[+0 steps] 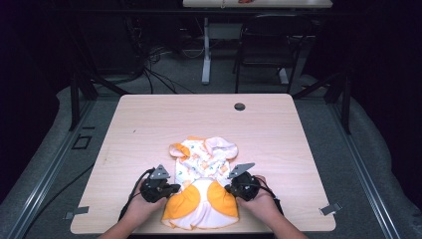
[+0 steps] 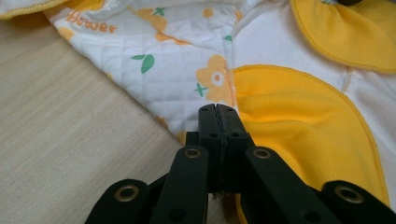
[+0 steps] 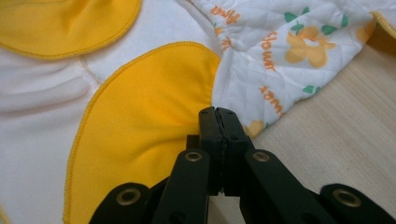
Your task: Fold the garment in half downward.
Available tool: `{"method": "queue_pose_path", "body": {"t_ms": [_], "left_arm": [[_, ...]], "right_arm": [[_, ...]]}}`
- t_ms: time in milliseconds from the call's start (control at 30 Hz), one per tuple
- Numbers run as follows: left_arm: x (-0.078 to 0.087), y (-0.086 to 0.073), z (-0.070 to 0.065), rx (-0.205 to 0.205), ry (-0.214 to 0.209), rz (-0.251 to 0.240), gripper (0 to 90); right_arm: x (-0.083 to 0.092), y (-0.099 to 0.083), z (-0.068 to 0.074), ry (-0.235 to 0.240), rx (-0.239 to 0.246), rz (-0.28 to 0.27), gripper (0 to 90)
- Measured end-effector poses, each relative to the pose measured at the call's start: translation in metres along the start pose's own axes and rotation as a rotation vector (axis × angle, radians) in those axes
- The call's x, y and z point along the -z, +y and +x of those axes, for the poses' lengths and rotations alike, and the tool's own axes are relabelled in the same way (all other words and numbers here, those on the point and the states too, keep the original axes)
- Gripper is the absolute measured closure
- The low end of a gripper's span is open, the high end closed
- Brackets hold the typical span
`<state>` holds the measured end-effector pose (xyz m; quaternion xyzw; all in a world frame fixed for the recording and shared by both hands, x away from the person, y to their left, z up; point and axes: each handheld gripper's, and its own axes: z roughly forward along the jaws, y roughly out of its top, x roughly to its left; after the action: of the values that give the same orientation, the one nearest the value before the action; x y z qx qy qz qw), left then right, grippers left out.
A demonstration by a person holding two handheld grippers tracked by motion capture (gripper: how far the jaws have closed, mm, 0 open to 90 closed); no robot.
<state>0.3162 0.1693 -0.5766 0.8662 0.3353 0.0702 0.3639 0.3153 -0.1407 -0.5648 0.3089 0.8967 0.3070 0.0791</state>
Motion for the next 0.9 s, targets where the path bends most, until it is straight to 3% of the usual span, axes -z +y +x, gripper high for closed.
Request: {"method": "queue_pose_path", "body": {"t_ms": [233, 333, 367, 533, 767, 833, 900], "left_arm": [[0.001, 0.001, -0.001, 0.001, -0.005, 0.003, 90.0], [0.004, 0.007, 0.005, 0.006, -0.008, -0.001, 90.0], [0.007, 0.015, 0.012, 0.012, -0.003, -0.009, 90.0], [0.007, 0.032, 0.021, 0.009, 0.008, -0.016, 90.0], [-0.006, 0.067, 0.043, 0.0, 0.034, -0.011, 90.0], [-0.008, 0.072, 0.048, 0.004, 0.042, -0.017, 90.0], [-0.013, 0.083, 0.059, 0.034, 0.054, -0.032, 90.0]], "right_arm": [[0.002, 0.001, -0.002, 0.024, -0.016, 0.008, 89.9], [0.005, 0.003, -0.003, 0.02, -0.015, -0.005, 90.0], [0.01, 0.008, -0.008, 0.022, -0.017, -0.007, 90.0], [0.012, 0.019, -0.021, 0.02, -0.032, -0.013, 90.0], [0.004, 0.049, -0.05, -0.012, -0.042, -0.008, 90.0], [0.003, 0.053, -0.053, -0.017, -0.041, -0.008, 90.0], [0.0, 0.066, -0.064, -0.026, -0.045, -0.016, 89.9]]}}
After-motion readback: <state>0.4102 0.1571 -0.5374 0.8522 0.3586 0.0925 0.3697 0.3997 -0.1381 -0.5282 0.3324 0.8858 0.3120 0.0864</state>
